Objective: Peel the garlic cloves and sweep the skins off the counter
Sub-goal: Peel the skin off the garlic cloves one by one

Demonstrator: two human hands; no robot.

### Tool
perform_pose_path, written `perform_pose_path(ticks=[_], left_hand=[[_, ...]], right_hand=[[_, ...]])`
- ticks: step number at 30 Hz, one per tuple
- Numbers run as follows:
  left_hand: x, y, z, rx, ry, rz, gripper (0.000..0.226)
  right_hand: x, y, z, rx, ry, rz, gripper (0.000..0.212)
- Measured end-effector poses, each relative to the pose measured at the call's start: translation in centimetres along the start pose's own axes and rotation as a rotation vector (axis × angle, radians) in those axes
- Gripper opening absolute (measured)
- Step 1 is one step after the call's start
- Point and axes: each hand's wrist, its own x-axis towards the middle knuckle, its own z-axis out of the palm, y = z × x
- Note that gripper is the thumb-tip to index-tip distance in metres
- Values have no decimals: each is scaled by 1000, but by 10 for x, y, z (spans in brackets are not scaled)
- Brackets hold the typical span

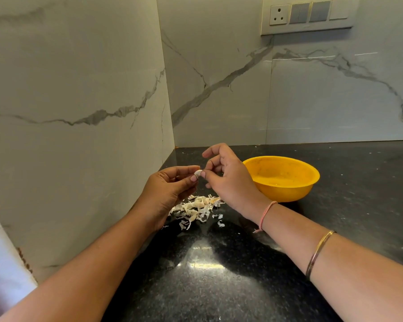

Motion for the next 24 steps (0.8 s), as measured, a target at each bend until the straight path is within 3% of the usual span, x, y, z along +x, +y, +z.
perform_pose_path(ticks=[12,24], left_hand=[[0,-2,2,-27,3,13,19],[2,0,3,-249,17,-83,16]], right_hand=[[0,1,2,-147,13,-88,30],[-1,-4,6,-161,90,-141,31]])
